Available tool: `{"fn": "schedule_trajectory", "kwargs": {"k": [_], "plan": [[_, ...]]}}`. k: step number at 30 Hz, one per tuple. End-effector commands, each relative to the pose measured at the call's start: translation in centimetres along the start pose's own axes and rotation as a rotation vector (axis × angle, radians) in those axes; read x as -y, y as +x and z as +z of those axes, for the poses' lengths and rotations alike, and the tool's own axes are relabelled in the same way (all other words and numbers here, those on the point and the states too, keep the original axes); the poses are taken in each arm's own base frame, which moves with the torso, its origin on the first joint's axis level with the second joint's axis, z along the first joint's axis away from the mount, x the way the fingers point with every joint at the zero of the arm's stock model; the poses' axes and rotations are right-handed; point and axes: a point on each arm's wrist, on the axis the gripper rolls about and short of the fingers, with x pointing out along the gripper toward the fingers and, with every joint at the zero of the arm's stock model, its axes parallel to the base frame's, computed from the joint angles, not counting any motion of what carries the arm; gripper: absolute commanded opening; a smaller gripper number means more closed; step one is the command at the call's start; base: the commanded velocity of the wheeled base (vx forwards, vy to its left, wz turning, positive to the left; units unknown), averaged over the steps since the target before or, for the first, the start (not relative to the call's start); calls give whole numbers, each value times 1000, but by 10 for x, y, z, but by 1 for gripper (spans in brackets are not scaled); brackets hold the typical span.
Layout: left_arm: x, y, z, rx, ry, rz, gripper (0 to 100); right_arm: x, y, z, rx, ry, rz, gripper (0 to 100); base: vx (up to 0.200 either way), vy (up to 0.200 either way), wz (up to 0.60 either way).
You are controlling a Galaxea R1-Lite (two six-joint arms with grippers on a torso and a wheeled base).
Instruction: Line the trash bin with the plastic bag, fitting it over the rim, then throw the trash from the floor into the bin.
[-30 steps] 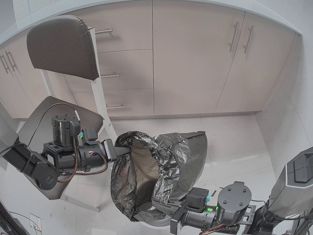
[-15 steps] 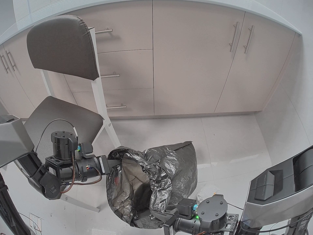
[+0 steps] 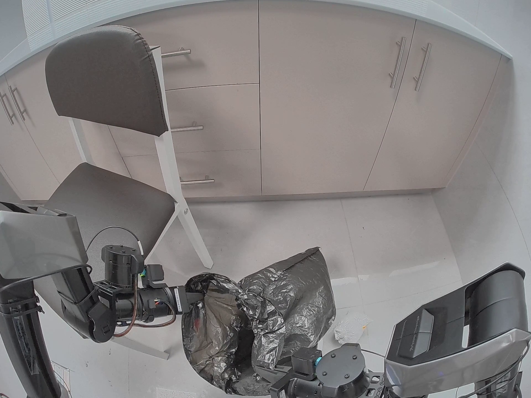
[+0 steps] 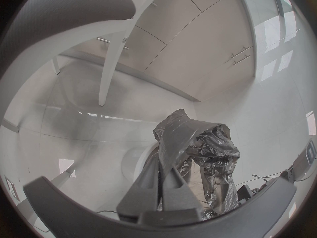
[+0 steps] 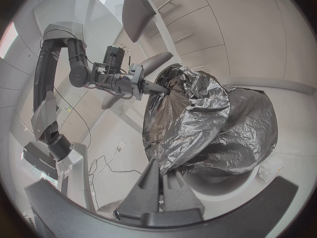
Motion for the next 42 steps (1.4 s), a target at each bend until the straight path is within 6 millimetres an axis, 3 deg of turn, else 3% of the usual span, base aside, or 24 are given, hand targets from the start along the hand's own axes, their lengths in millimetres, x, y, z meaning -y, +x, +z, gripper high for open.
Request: {"fn": "schedule_trajectory", "kwargs": {"k": [1,8,21,22,37,42], "plan": [[-9,1,-10,-18,-11,17,0,-1,1,-6,-12,-7,5,0,0,0,0],[-12,-1,-21,-16,-9,18,0,-12,-2,-21,-61,-38,23,0,0,0,0],[-22,-1,-47,-7,1,7,0,-8,-2,-41,-133,-147,-1,0,0,0,0],[-23,0,-47,-4,4,6,0,-7,-2,-42,-135,-157,-6,100,0,0,0],[-25,3,-47,2,7,6,0,-10,-6,-35,-108,-166,-9,100,0,0,0],[-25,3,-46,5,9,5,0,-19,-21,-21,-71,-170,22,100,0,0,0]]}}
